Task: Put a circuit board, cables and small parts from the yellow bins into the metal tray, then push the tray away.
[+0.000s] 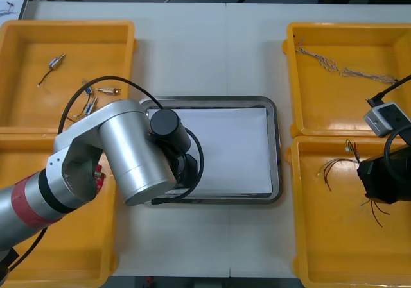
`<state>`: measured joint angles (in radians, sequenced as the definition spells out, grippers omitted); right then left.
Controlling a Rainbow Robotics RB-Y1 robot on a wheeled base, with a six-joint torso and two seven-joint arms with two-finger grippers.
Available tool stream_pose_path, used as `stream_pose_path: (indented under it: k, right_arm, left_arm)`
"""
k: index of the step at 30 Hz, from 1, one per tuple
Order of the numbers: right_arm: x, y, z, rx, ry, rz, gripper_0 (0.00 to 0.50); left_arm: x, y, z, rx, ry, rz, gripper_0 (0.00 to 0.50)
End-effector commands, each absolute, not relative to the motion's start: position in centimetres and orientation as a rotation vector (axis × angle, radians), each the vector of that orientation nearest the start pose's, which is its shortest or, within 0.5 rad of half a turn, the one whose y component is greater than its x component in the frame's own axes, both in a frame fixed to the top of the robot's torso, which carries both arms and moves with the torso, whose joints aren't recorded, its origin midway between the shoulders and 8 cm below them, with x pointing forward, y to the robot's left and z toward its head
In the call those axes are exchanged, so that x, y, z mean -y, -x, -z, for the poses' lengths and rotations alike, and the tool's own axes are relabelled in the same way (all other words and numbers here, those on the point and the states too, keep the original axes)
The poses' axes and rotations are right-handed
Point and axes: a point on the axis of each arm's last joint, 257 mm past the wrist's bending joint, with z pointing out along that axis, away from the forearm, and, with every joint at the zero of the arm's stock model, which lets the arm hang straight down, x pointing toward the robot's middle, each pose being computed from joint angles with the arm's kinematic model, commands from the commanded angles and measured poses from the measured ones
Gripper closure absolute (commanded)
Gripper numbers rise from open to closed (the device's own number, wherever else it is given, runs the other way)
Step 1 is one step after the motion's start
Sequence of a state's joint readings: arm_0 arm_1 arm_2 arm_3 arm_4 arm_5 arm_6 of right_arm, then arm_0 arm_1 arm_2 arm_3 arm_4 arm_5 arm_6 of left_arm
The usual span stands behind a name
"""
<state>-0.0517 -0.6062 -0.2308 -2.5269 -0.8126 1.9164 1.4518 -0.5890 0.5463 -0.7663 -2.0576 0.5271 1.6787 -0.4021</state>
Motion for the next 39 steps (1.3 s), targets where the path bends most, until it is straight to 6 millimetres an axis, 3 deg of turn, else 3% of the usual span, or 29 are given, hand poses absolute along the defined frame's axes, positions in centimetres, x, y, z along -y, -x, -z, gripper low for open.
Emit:
stream_pose_path:
  k: [1,8,23,33,39]
  right_arm:
    - [26.5,-33.7,15.5,-2.485,0.541,0.044,0.500]
    - [23.7,-33.0,16.5,-2.479,0.707,0.040,0.500]
    - [14.3,-32.6,16.3,-2.283,1.215,0.063,0.500]
    - [9.9,-32.0,17.3,-2.177,1.489,0.108,0.500]
    - [9.1,-32.8,19.1,-2.187,1.579,0.167,0.500]
  left_arm:
    - [-8.6,-38.7,22.8,-2.687,-0.073,0.171,0.037]
    - [-10.9,-38.4,18.7,-2.673,-0.077,0.165,0.023]
    - [-18.1,-40.1,10.1,-2.624,-0.004,0.133,0.007]
    - [-23.9,-41.9,8.8,-2.625,-0.008,-0.016,0.008]
    - [-25.3,-43.2,8.4,-2.633,0.015,-0.009,0.008]
